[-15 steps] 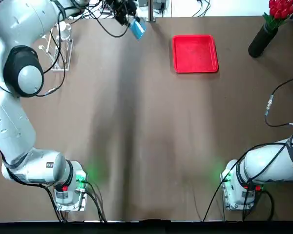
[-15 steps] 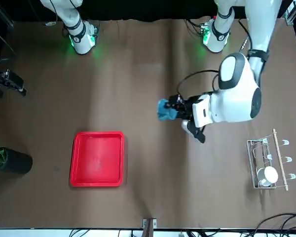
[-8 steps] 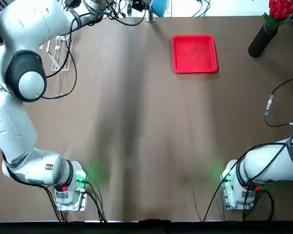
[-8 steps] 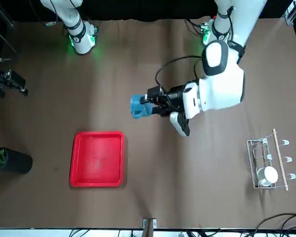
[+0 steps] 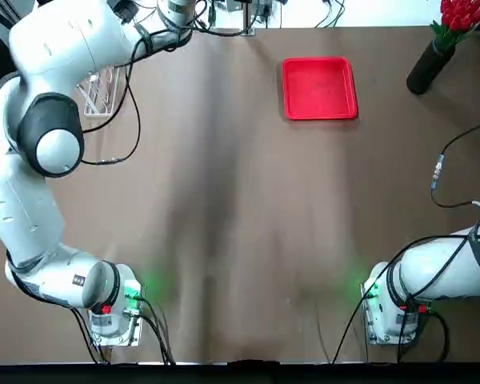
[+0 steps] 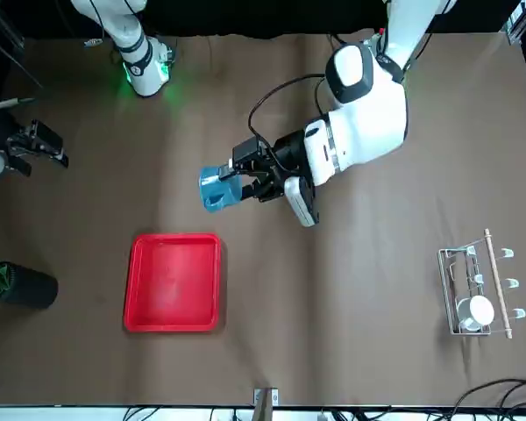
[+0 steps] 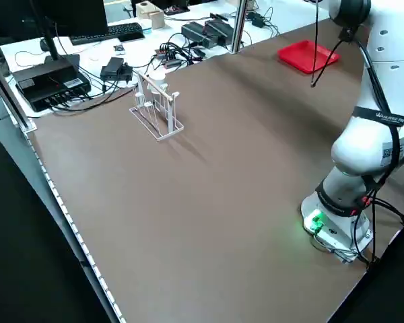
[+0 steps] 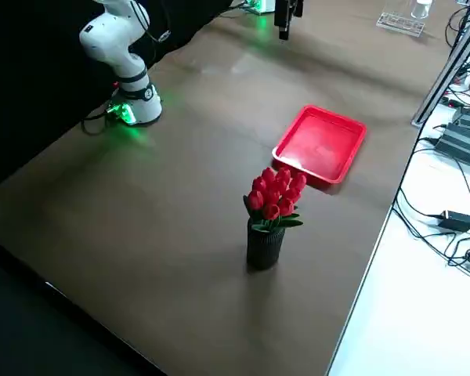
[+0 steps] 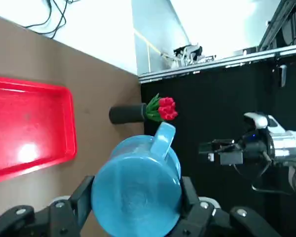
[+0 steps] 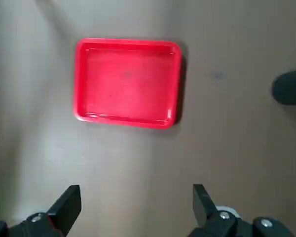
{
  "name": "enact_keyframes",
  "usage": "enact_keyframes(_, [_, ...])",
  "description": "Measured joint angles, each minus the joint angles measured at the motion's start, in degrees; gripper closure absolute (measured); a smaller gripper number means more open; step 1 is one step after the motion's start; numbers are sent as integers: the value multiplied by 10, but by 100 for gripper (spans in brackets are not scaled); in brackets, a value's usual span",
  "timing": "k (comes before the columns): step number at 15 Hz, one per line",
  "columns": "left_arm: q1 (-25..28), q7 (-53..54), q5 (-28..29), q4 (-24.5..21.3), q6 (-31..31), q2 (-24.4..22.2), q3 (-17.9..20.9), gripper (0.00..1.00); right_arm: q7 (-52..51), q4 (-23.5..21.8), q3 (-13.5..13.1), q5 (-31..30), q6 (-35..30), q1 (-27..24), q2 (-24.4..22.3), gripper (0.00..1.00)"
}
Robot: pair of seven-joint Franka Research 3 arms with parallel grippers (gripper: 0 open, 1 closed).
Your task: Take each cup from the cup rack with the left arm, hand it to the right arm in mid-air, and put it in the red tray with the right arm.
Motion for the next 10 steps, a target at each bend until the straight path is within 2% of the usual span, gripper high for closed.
enact_keyframes(6, [-23,0,-19,1,62,2,0,26,0,-2,-1,69,0,0,9,0])
enact_keyframes(10, [-24,-1,-19,5,67,8,0,26,0,-3,-3,159,1,-1,30,0])
